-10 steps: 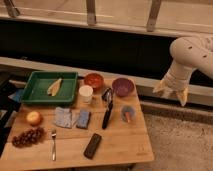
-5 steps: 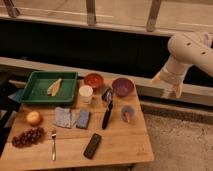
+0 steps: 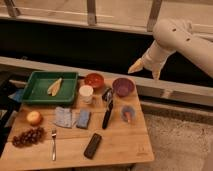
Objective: Stack bowls on top of each other
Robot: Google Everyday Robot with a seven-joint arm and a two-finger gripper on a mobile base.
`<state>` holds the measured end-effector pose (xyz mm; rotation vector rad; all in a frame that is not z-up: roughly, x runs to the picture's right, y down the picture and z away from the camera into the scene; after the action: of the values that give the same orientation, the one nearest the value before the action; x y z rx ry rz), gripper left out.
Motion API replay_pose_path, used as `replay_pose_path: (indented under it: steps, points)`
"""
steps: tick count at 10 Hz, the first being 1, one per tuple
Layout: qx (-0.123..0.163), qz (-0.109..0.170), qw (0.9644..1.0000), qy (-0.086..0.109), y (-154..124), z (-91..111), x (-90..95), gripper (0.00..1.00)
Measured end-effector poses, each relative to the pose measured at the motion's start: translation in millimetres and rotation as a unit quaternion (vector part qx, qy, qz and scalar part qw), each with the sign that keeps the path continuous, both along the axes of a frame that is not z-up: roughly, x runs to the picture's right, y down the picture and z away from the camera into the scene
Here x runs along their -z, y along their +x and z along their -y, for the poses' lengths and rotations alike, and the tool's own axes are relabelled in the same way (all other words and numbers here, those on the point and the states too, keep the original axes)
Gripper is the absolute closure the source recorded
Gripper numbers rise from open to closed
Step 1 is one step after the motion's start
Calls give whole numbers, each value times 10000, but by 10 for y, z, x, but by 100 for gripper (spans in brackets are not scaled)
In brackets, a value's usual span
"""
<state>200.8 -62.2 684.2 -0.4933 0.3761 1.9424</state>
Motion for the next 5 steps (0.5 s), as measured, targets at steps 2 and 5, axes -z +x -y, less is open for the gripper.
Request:
replay_pose_path:
  steps: [2,5]
  points:
    - [-4,-7,10000,0,9,-2,2,20]
    - [-8,38,9999,135,-97,-74,-71,20]
